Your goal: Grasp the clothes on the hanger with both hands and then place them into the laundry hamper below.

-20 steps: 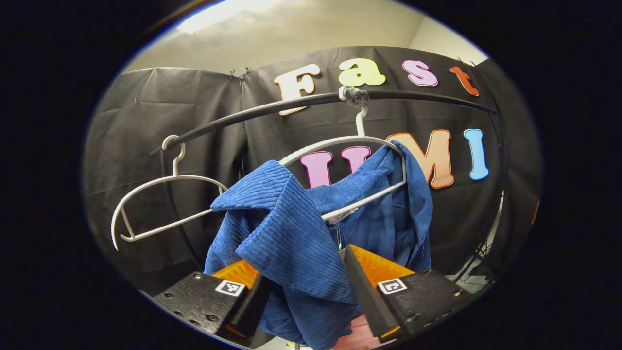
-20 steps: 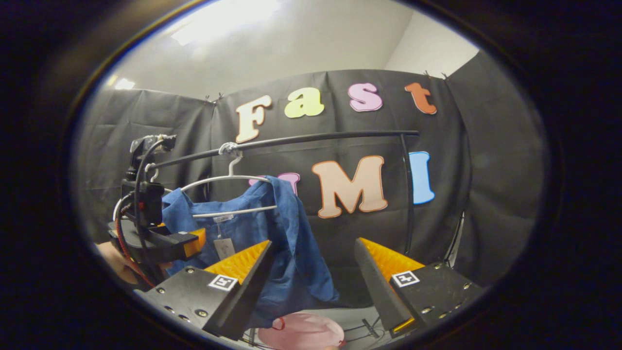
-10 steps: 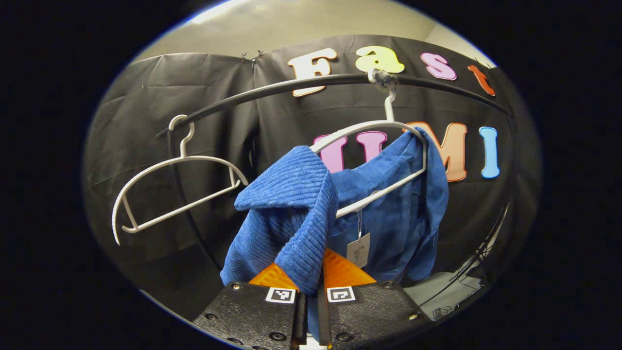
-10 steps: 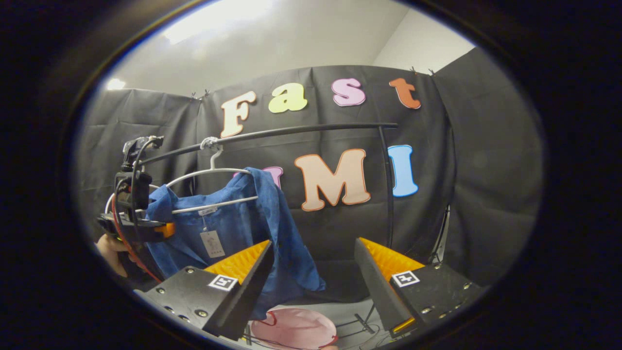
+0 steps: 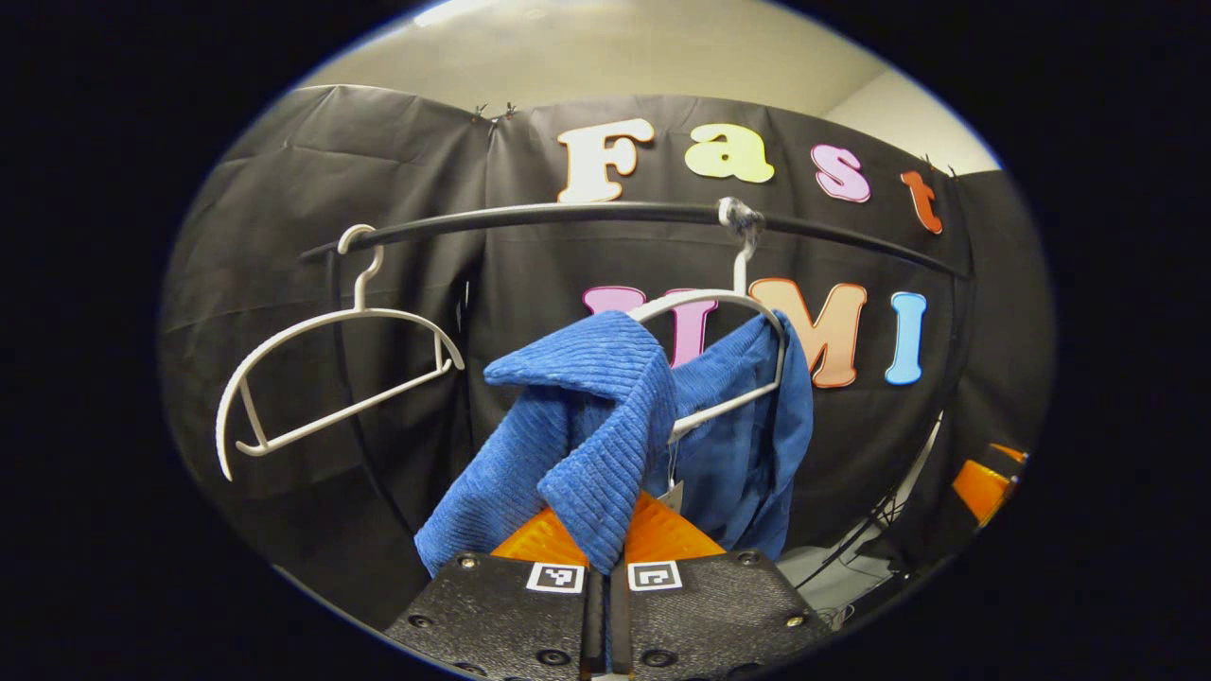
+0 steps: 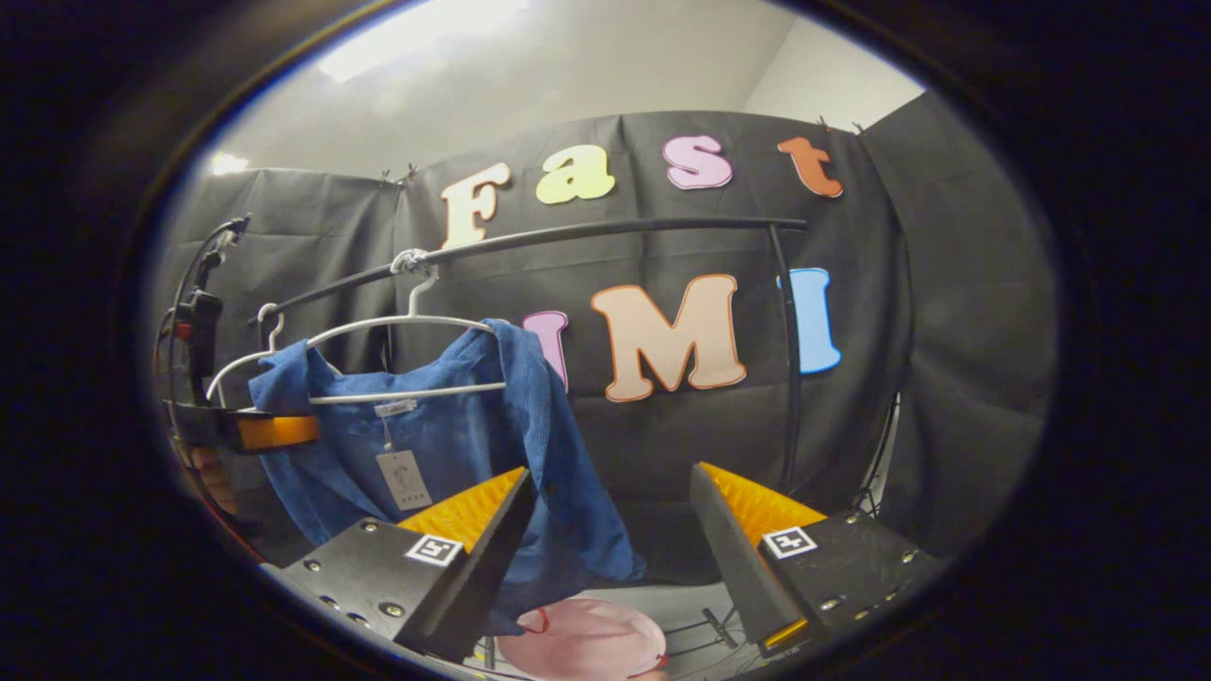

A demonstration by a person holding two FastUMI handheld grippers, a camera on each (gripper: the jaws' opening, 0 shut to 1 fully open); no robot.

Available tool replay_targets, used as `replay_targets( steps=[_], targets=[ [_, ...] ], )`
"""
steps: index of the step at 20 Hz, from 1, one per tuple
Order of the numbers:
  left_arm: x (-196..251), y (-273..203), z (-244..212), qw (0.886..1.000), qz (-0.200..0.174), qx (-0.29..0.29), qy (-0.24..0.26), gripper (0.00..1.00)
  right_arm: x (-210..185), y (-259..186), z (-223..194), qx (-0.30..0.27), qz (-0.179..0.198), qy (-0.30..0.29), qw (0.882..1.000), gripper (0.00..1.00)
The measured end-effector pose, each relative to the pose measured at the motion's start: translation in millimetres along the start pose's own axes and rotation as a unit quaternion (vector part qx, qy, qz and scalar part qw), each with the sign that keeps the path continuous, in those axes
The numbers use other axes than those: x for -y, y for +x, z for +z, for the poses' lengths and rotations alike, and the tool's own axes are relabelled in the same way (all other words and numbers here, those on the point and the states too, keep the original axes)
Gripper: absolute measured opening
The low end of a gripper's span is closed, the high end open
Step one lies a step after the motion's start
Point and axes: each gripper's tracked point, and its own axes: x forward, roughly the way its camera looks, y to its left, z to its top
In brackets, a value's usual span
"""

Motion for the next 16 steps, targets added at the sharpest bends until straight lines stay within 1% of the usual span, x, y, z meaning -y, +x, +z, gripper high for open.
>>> replay_targets(
  steps=[2, 7, 9, 11, 12, 14, 16],
  targets=[
    [-1, -7, 6, 1.000, -0.015, 0.009, 0.001, 0.03, -7, 15, -1, -0.007, 0.009, 0.003, 1.000, 1.00],
    [9, -28, 10, 0.997, -0.074, 0.012, -0.001, 0.03, -29, 46, -2, -0.006, 0.032, 0.006, 0.999, 1.00],
    [3, -33, 10, 0.997, -0.078, 0.010, -0.002, 0.03, -38, 59, -3, -0.007, 0.039, 0.007, 0.999, 1.00],
    [-4, -37, 10, 0.997, -0.073, 0.008, -0.004, 0.04, -46, 75, -4, -0.008, 0.045, 0.008, 0.999, 1.00],
    [-6, -40, 9, 0.997, -0.070, 0.008, -0.007, 0.04, -50, 83, -5, -0.011, 0.047, 0.007, 0.999, 1.00],
    [-6, -44, 6, 0.997, -0.077, 0.001, -0.021, 0.04, -55, 100, -7, -0.012, 0.049, 0.002, 0.999, 1.00],
    [-11, -44, 6, 0.997, -0.073, 0.000, -0.018, 0.04, -62, 118, -7, -0.015, 0.052, -0.001, 0.999, 1.00]
  ],
)
